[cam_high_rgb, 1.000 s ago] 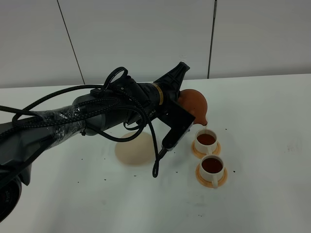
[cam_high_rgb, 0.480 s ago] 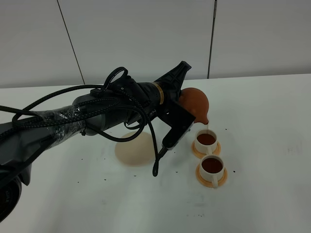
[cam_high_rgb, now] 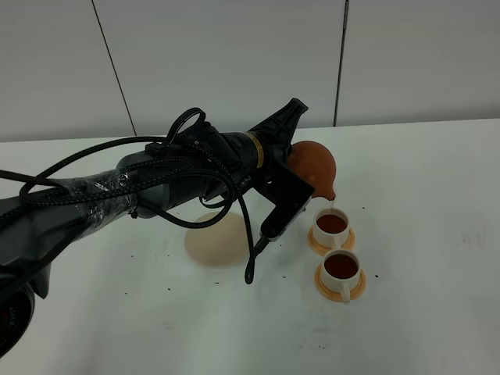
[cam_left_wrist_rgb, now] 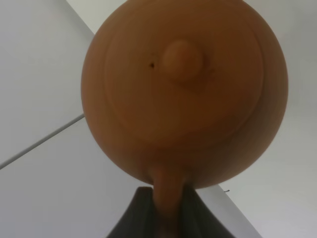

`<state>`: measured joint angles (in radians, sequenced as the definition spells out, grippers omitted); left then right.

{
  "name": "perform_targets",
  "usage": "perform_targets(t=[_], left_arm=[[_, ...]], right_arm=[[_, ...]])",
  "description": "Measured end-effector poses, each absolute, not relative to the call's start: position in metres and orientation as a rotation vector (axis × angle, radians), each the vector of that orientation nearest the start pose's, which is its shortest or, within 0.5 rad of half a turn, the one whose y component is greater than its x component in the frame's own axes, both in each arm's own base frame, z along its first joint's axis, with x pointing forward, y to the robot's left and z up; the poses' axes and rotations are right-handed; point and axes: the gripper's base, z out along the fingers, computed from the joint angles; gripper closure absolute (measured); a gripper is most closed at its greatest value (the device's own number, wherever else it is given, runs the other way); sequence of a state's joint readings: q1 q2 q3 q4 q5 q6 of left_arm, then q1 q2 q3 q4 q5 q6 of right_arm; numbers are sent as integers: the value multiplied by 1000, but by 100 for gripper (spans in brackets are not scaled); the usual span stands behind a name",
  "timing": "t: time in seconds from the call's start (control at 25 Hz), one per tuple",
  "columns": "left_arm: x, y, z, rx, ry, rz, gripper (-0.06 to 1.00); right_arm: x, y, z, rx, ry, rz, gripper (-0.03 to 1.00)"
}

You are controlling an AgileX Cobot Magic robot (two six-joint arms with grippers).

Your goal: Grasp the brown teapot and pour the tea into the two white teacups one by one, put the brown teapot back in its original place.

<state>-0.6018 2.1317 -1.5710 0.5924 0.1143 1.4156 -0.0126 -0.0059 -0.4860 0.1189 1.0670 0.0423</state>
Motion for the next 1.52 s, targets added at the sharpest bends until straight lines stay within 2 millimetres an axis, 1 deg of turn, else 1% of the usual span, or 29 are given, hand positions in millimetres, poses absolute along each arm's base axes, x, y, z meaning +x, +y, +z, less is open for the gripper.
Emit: perform_targets(t=[1.52], left_arm=[[409, -274, 198, 2175, 645, 854, 78]], right_arm=[[-5, 10, 273, 51, 2056, 162, 61]])
